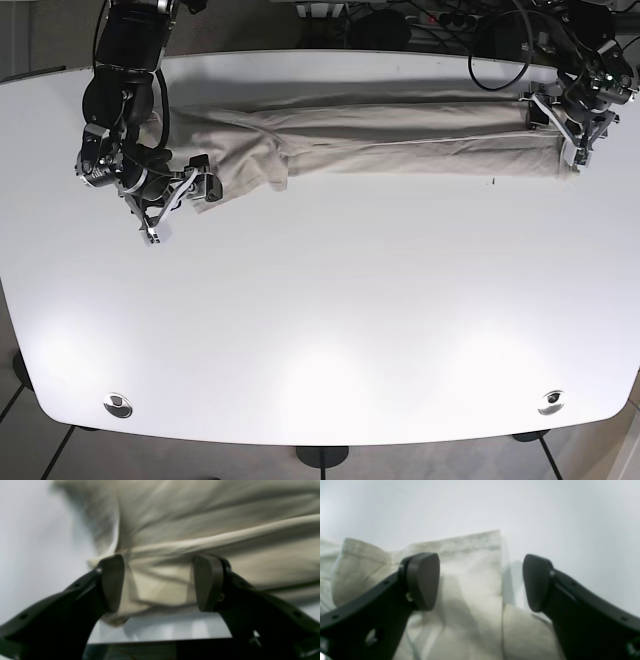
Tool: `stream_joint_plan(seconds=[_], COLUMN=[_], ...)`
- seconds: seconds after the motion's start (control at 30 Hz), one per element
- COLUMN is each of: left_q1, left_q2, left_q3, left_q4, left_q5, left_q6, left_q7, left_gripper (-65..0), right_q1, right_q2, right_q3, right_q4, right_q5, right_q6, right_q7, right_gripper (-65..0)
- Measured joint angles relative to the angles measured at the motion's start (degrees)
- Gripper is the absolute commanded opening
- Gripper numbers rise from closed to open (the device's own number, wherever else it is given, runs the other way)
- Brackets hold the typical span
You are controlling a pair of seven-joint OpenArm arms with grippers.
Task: Fold the T-shirt properly
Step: 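Grasp both ends of the folded strip with both grippers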
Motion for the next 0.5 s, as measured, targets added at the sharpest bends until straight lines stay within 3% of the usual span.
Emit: stream_joint_plan(seconds=[0.1,0.13,0.23,0.4,0.5], left_q1=[-2.2,-2.1,-1.9,-2.0,-2.0], left_q2=[0.3,0.2,0.2,0.2,0.2], left_q3=[-2.0,-2.0,-2.2,-2.2,-2.2], left_q4=[-3.0,-3.6,-3.8,-3.9,-3.9], left_q5=[-0.5,-0.6,-0.7,-0.5,-0.5], left_q6=[0.0,0.0,0.0,0.0,0.0], left_q7=[-0.3,-0.5,-0.6,-0.6,-0.9], left_gripper=[-25.4,-25.4,-25.4,-25.4,-25.4], right_q1=[-0.6,-0.6,-0.9,-5.4,-10.4], right_q2=[-0.5,-0.8,-1.9,-1.8,-3.0], right_q3=[0.0,0.1,-0.1,0.3,0.4], right_q4=[0.0,0.0,2.3,18.0,26.0], right_q5=[0.0,-0.2,0.1,0.4,0.3], right_q6=[0.0,-0.02,0.0,-0.39,-0.42], right_q7=[-0.1,0.0,-0.1,-0.1,-4.2], right_gripper=[-55.5,-62.1,-63.1,-63.1,-63.1])
